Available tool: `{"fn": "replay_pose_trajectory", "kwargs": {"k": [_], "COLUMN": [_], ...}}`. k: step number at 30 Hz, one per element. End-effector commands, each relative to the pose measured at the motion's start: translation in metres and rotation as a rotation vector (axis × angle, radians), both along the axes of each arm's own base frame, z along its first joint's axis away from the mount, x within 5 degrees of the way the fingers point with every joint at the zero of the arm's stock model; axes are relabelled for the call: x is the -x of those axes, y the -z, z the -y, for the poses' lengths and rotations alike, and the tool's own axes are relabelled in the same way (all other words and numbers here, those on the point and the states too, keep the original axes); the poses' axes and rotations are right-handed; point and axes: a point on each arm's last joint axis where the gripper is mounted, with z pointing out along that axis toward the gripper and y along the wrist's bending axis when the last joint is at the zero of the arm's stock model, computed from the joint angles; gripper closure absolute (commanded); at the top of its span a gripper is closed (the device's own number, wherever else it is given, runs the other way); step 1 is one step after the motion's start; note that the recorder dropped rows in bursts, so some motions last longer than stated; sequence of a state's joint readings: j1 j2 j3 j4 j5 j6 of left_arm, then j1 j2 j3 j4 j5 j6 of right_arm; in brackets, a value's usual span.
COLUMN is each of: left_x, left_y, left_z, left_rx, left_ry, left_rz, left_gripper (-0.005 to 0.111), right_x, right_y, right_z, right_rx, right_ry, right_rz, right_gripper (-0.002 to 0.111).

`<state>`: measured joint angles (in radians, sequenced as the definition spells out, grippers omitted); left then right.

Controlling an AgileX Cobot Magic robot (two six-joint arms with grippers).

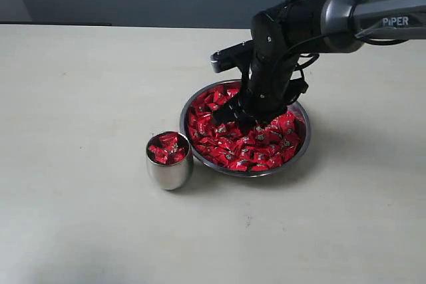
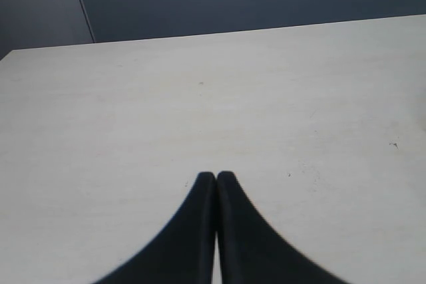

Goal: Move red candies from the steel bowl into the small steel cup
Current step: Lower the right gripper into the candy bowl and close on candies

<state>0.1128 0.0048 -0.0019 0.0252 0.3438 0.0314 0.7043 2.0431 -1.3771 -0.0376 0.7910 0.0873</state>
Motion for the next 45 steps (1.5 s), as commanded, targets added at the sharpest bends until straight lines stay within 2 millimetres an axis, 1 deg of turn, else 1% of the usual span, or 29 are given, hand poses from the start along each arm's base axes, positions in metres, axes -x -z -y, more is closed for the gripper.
{"fn": "replay_pose_trajectory", "kwargs": {"k": [1,4,10,19,20,22,23,25,26,32,35,40,45], "left_x": [0.000,0.000,0.000,0.000,0.000,0.000,0.000,0.000,0.000,0.000,0.000,0.000,0.000], "left_y": [0.000,0.000,0.000,0.000,0.000,0.000,0.000,0.000,0.000,0.000,0.000,0.000,0.000], "left_z": [0.000,0.000,0.000,0.000,0.000,0.000,0.000,0.000,0.000,0.000,0.000,0.000,0.000], "left_rx": [-0.001,-0.001,-0.001,-0.001,-0.001,-0.001,-0.001,-0.001,-0.001,-0.001,-0.001,-0.001,-0.001], "left_ry": [0.005,0.005,0.005,0.005,0.005,0.005,0.005,0.005,0.005,0.005,0.005,0.005,0.005], "left_rz": [0.012,0.012,0.012,0.012,0.012,0.012,0.012,0.012,0.012,0.012,0.012,0.012,0.012], "left_gripper": [0.106,0.106,0.106,0.106,0.106,0.106,0.106,0.106,0.106,0.106,0.106,0.106,0.106], "right_x": [-0.002,-0.003,-0.003,-0.004,-0.004,-0.004,-0.004,-0.004,-0.004,-0.004,-0.004,-0.004,-0.005], "right_y": [-0.001,0.003,0.020,0.021,0.021,0.021,0.021,0.021,0.021,0.019,0.012,-0.006,-0.012], "right_z": [-0.002,-0.002,-0.003,-0.004,-0.004,-0.004,-0.004,-0.004,-0.004,-0.003,-0.002,-0.001,0.001], "right_rx": [-0.033,-0.029,-0.005,-0.011,-0.011,-0.008,-0.009,-0.010,-0.010,-0.006,-0.010,-0.023,-0.019], "right_ry": [-0.012,-0.012,-0.007,-0.008,-0.008,-0.012,-0.012,-0.012,-0.012,-0.015,-0.018,-0.032,-0.043], "right_rz": [0.010,0.005,-0.033,-0.026,-0.025,-0.020,-0.019,-0.018,-0.018,-0.014,-0.004,0.044,0.066], "right_gripper": [0.069,0.069,0.069,0.069,0.071,0.080,0.088,0.100,0.109,0.109,0.109,0.109,0.109]}}
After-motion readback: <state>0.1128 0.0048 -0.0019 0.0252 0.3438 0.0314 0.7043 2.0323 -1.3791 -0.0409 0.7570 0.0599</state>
